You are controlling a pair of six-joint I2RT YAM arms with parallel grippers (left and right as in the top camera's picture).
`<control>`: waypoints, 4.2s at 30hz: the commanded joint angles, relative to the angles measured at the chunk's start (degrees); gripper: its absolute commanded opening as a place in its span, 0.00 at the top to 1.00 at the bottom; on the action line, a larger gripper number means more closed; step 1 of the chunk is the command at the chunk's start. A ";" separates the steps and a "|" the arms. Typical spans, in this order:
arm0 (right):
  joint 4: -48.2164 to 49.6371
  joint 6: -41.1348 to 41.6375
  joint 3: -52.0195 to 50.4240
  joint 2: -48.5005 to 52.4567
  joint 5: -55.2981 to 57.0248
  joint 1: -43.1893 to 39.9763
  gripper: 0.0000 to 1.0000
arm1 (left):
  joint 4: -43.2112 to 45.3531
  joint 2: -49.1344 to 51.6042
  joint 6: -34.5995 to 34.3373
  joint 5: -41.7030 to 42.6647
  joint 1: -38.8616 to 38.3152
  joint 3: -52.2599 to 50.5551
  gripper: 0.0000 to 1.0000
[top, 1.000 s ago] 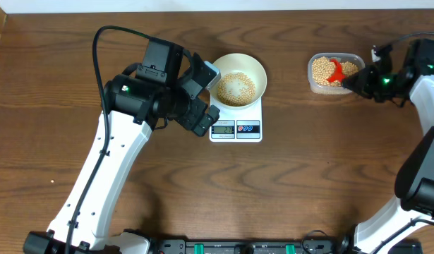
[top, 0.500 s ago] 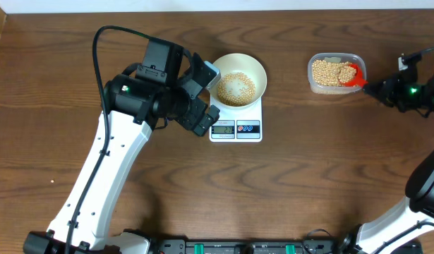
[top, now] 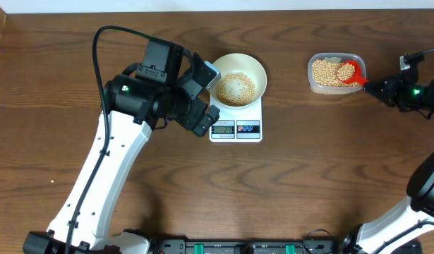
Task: Scoop item into bowl and weigh 50g on scale
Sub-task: 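Scoop more soybeans with the red scoop in the tub, then carry the filled scoop left over the bowl with the right gripper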
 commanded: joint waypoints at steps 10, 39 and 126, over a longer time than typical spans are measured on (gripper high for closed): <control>-0.07 -1.27 -0.24 0.68 -3.32 -0.26 0.99 | -0.17 0.39 -0.09 0.50 -0.07 0.98 0.02; -0.31 -1.90 0.24 -0.02 -3.30 -0.63 0.99 | -0.17 0.39 -0.09 0.50 -0.07 0.98 0.02; 13.55 2.99 2.12 -0.02 -9.90 33.90 0.99 | -0.17 0.39 -0.09 0.50 -0.07 0.98 0.02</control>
